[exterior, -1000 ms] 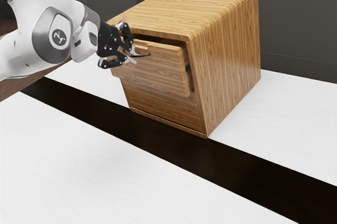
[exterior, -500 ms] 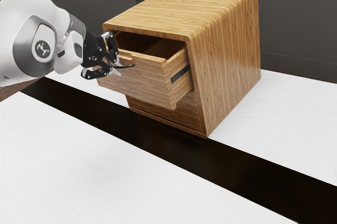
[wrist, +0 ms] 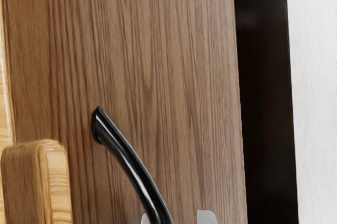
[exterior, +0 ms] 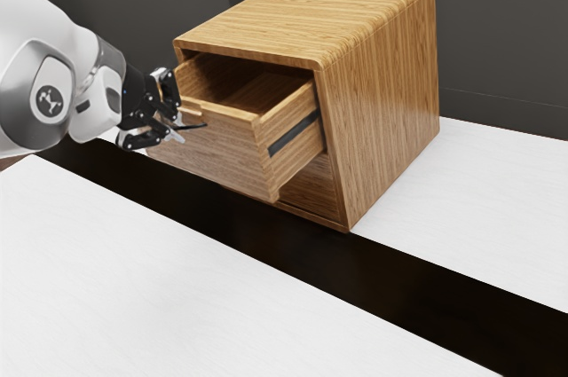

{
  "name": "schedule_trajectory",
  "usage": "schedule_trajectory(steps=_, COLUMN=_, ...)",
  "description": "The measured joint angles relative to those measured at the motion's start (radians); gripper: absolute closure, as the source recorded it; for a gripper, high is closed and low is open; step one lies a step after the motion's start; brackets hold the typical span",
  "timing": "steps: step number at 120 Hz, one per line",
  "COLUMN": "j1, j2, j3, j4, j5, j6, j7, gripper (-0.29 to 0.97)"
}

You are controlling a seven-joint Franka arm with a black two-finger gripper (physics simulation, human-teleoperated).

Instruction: Pull the drawer handle with one arm to open the drawer

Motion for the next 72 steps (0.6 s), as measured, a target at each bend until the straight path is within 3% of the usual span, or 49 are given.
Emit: schedule_trajectory(steps=72, j1=-0.015, j2=-0.077, j3=0.053, j4=-0.064, j5=0.004, j6=-0.035, j7=-0.049, gripper=0.79)
